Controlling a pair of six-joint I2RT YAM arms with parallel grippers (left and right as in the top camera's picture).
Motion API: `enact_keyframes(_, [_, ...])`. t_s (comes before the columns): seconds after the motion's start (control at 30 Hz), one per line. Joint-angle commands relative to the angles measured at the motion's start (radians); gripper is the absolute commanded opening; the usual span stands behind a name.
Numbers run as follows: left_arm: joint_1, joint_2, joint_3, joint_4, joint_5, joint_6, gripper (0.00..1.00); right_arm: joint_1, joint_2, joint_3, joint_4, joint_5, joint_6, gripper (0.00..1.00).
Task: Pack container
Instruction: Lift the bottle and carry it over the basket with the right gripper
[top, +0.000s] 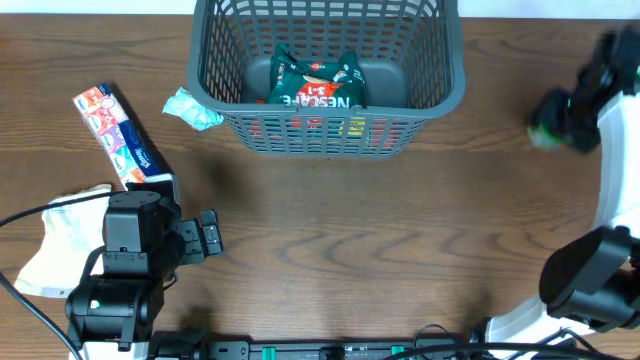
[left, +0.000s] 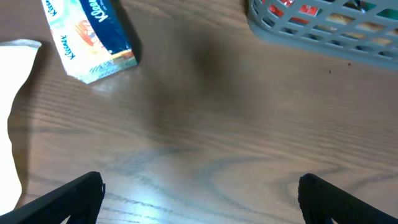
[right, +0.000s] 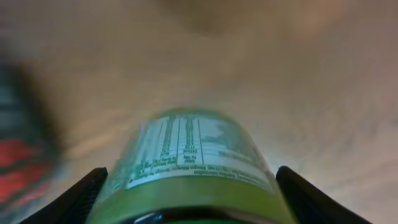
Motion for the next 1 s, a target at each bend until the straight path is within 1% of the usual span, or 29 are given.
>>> enact_keyframes(0.0, [-0.005,-0.001,0.02,0.001,-0.008,-0.001,0.98,0.08,-0.043,0.193,-0.047,-0.045,-0.101,0.01])
enact_keyframes(0.17, [-0.005,-0.001,0.02,0.001,-0.008,-0.001,0.98,0.199,-0.043,0.428,-0.093,-0.06,-0.166,0.01])
enact_keyframes(0.27, [-0.005,-0.001,0.02,0.001,-0.008,-0.001,0.98,0.296,-0.043,0.507,-0.051,-0.059,-0.24,0.01])
enact_keyframes(0.47, [-0.005,-0.001,0.02,0.0,-0.008,-0.001,0.98,0.469,-0.029,0.521,0.151,-0.055,-0.385,0.01])
enact_keyframes(0.63, [-0.005,-0.001,0.02,0.0,-0.008,-0.001,0.99,0.56,0.052,0.521,0.266,-0.055,-0.456,0.01])
enact_keyframes(0.73, [-0.005,-0.001,0.02,0.0,-0.008,-0.001,0.99,0.574,0.126,0.521,0.286,-0.055,-0.457,0.01])
enact_keyframes(0.97, [-0.005,-0.001,0.02,0.0,-0.008,-0.001,0.98,0.574,0.328,0.521,0.271,-0.055,-0.446,0.01])
